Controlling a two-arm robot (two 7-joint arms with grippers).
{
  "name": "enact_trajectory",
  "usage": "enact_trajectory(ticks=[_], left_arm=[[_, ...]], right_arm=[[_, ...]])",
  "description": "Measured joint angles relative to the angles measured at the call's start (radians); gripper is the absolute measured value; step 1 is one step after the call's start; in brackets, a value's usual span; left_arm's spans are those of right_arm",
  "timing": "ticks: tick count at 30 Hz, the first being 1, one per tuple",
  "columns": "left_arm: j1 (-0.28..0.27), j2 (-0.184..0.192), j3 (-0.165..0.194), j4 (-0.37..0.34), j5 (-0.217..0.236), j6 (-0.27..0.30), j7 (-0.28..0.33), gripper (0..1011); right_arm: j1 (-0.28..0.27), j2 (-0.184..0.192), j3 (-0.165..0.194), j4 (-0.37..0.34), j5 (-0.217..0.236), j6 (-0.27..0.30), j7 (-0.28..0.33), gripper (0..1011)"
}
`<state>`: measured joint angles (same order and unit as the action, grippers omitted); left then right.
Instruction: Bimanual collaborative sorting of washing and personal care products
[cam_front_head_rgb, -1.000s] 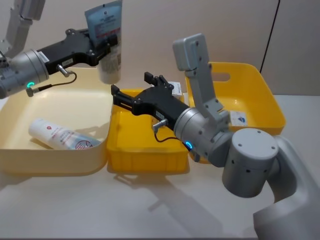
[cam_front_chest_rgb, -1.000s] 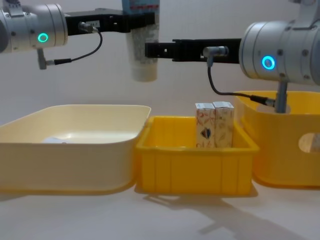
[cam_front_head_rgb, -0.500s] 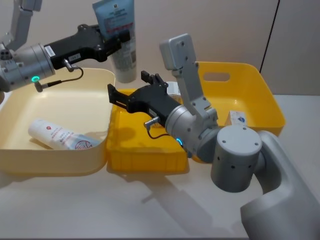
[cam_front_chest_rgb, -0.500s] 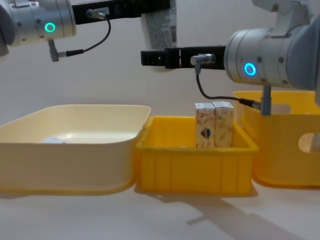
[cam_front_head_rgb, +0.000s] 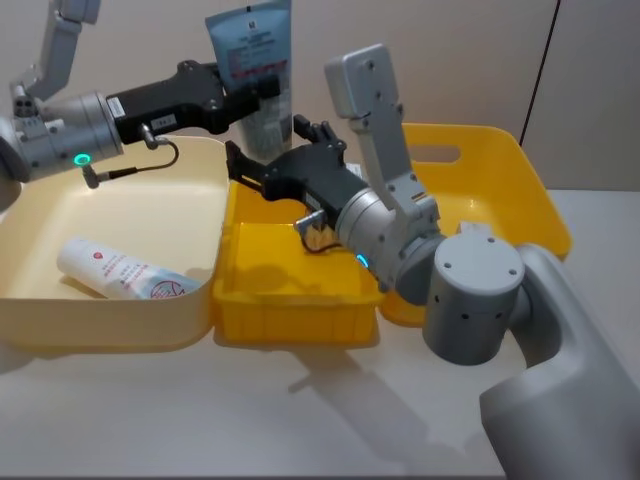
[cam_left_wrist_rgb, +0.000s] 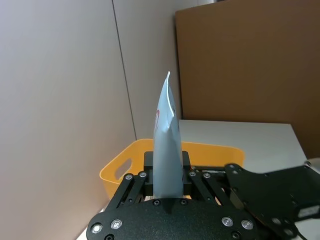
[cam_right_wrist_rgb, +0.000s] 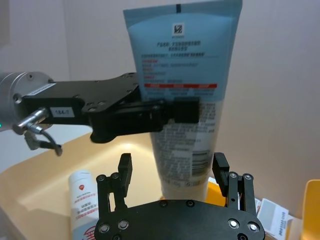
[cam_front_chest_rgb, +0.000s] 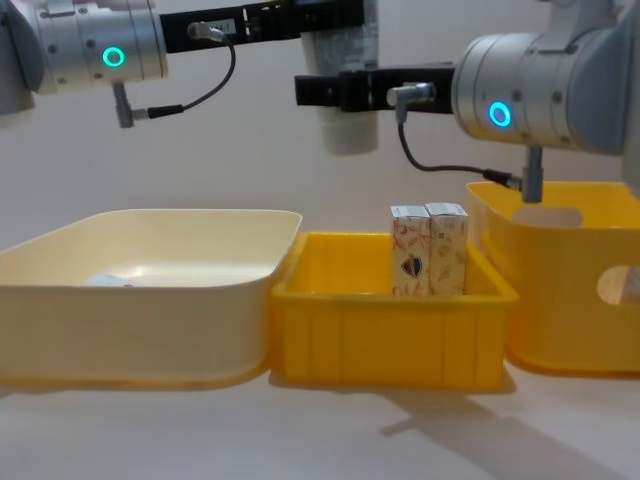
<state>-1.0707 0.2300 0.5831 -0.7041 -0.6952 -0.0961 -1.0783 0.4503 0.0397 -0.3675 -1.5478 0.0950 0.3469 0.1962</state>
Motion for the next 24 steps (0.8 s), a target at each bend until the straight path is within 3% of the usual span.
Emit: enact_trajectory(ticks=[12, 24], left_arm=[[-0.021, -0.024, 0.004, 0.055, 0.002, 0.007, -0.044, 278], [-0.027, -0.033, 0.000, 0.071, 0.011, 0.009, -0.058, 278]], right_arm=[[0.002, 0.017, 0.025, -0.017, -0.041, -0.016, -0.035, 1001], [0.019, 0.022, 0.033, -0.012, -0.050, 0.004, -0.014, 1002]])
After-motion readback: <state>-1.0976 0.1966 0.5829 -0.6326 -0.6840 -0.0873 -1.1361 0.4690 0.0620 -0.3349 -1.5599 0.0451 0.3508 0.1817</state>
